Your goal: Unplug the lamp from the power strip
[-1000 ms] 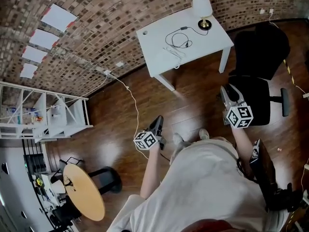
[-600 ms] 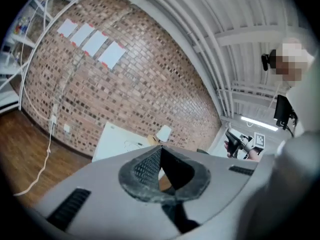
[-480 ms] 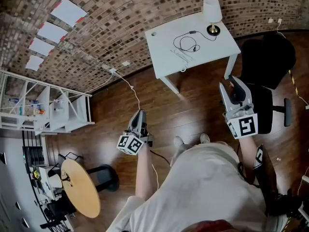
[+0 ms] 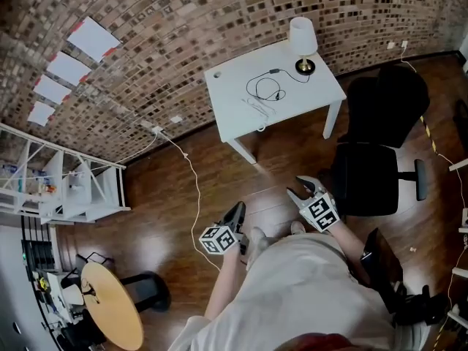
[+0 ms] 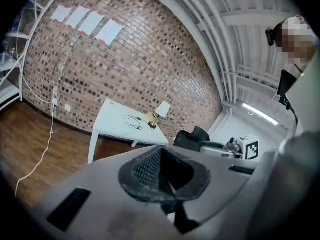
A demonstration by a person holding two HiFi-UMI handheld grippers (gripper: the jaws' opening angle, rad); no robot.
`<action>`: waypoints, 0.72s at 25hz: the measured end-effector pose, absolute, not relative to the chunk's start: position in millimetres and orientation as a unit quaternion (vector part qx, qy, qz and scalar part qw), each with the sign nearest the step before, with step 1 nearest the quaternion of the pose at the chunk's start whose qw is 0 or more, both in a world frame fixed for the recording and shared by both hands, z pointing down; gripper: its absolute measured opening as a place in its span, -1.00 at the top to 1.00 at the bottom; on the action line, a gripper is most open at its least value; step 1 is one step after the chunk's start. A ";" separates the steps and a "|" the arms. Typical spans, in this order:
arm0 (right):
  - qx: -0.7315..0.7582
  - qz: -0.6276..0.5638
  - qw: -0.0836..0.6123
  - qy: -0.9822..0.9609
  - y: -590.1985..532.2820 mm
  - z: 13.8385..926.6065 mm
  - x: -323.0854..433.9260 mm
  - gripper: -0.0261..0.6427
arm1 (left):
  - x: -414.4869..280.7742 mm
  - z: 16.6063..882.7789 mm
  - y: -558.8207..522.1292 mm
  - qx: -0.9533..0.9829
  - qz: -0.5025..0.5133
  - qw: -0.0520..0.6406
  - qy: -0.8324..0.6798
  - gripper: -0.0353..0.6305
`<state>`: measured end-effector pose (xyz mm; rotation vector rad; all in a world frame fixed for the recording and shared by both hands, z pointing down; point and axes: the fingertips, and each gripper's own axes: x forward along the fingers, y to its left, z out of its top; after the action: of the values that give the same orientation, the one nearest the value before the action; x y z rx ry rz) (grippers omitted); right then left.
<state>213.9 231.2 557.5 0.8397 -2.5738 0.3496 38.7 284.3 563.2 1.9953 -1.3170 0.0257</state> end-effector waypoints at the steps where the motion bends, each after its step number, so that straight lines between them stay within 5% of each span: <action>1: 0.289 0.140 0.216 -0.922 234.5 567.2 212.6 0.44 | 44.1 567.1 285.0 0.775 0.009 0.375 -0.508 0.88; 18: 0.327 0.221 0.188 -0.900 213.5 571.6 229.9 0.59 | 78.5 564.9 285.0 0.809 0.012 0.394 -0.436 0.88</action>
<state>229.9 213.5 571.6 0.9199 -2.5312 0.6216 78.5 285.0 564.9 2.0517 -1.1062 0.0314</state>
